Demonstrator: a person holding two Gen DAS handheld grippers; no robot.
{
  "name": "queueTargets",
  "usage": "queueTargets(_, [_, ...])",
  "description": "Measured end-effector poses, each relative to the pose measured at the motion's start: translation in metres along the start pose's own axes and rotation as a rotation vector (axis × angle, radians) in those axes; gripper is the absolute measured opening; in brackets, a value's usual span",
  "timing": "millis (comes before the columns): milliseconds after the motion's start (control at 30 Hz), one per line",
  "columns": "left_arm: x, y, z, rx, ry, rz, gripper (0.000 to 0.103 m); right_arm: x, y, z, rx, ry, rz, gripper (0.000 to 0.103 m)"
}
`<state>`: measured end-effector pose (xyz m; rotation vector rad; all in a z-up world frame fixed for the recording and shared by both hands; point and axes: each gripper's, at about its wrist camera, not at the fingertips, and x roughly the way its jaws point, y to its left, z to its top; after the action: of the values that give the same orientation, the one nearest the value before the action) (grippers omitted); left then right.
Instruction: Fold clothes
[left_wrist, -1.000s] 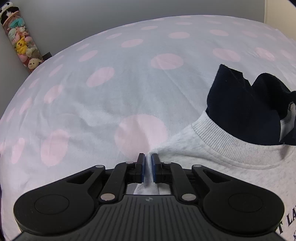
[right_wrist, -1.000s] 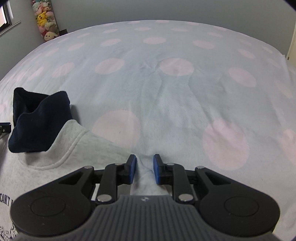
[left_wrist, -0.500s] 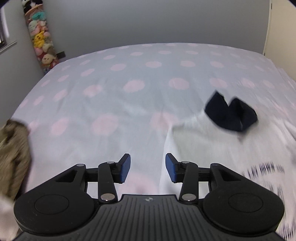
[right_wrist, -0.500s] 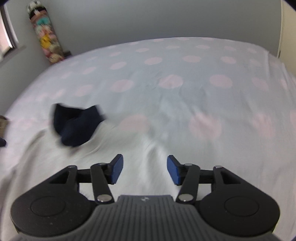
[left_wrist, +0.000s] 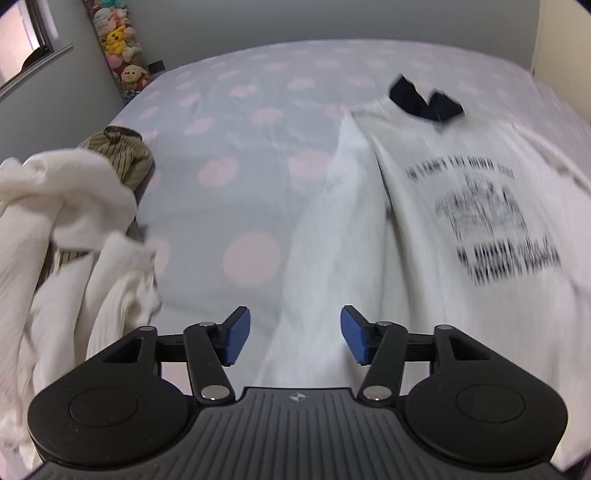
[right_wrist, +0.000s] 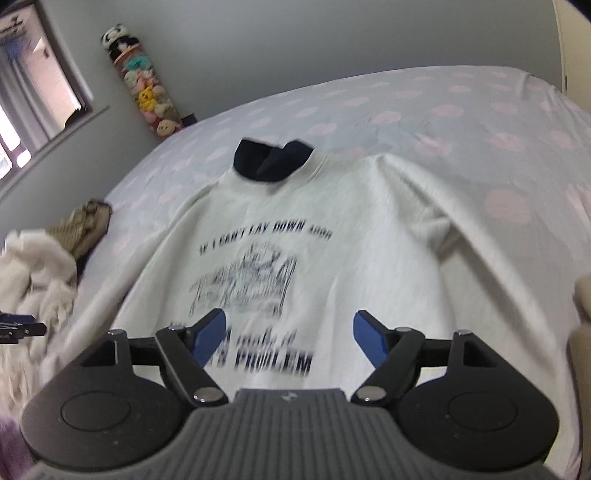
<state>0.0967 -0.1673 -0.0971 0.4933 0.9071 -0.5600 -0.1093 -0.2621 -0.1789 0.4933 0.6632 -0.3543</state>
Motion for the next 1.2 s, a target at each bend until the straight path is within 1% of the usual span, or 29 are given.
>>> queueTargets(100, [-0.007,-0.010,-0.022,0.040,-0.001,0.011,0.057,-0.004,0.014,-0.023,-0.043,-0.009,-0.038,0.080])
queueTargets(133, [-0.008,-0.014,-0.028,0.052,0.001,0.021,0.059,-0.006,0.019,-0.031,-0.059,-0.014,-0.050,0.080])
queueTargets(233, [-0.004,-0.021,-0.041,0.092,0.023,0.042,0.064,-0.019,0.030,-0.043,-0.149,-0.116,-0.054,0.080])
queueTargets(300, [0.007,-0.022,-0.045,0.118,0.042,0.021,0.065,-0.026,0.035,-0.049,-0.194,-0.178,-0.041,0.081])
queueTargets(333, [0.013,-0.019,-0.045,0.110,0.056,0.010,0.063,-0.025,0.037,-0.050,-0.207,-0.177,-0.040,0.081])
queueTargets(367, [0.019,-0.015,-0.044,0.096,0.070,0.001,0.053,-0.024,0.039,-0.051,-0.220,-0.175,-0.040,0.081])
queueTargets(400, [0.022,-0.008,-0.043,0.060,0.072,-0.005,0.047,-0.022,0.039,-0.051,-0.227,-0.174,-0.049,0.081])
queueTargets(433, [0.024,0.000,-0.042,0.018,0.070,-0.009,0.034,-0.020,0.040,-0.051,-0.233,-0.173,-0.057,0.081])
queueTargets(467, [0.024,0.009,-0.040,-0.034,0.059,-0.036,0.024,-0.019,0.041,-0.052,-0.240,-0.174,-0.064,0.081])
queueTargets(500, [0.024,0.018,-0.039,-0.083,0.049,-0.077,0.018,-0.019,0.043,-0.053,-0.246,-0.175,-0.070,0.081])
queueTargets(533, [0.025,0.028,-0.037,-0.131,0.040,-0.119,0.006,-0.019,0.044,-0.054,-0.257,-0.177,-0.074,0.081])
queueTargets(567, [0.024,0.036,-0.034,-0.160,0.029,-0.131,0.003,-0.018,0.046,-0.055,-0.268,-0.179,-0.078,0.081])
queueTargets(633, [0.019,0.052,-0.028,-0.196,0.000,-0.129,0.002,-0.018,0.050,-0.056,-0.290,-0.184,-0.086,0.082])
queueTargets(833, [-0.017,0.105,0.001,-0.311,-0.114,-0.125,0.001,-0.010,0.060,-0.060,-0.359,-0.167,-0.123,0.084])
queueTargets(933, [-0.029,0.127,0.017,-0.339,-0.147,-0.114,0.001,-0.006,0.063,-0.062,-0.387,-0.153,-0.138,0.084])
queueTargets(1033, [-0.035,0.147,0.032,-0.334,-0.157,-0.081,0.001,-0.002,0.065,-0.064,-0.411,-0.141,-0.152,0.084])
queueTargets(1133, [-0.033,0.174,0.045,-0.329,-0.153,-0.008,0.001,0.001,0.067,-0.065,-0.423,-0.132,-0.165,0.084])
queueTargets(1200, [-0.026,0.191,0.053,-0.335,-0.149,0.027,0.001,0.003,0.068,-0.065,-0.430,-0.124,-0.173,0.084])
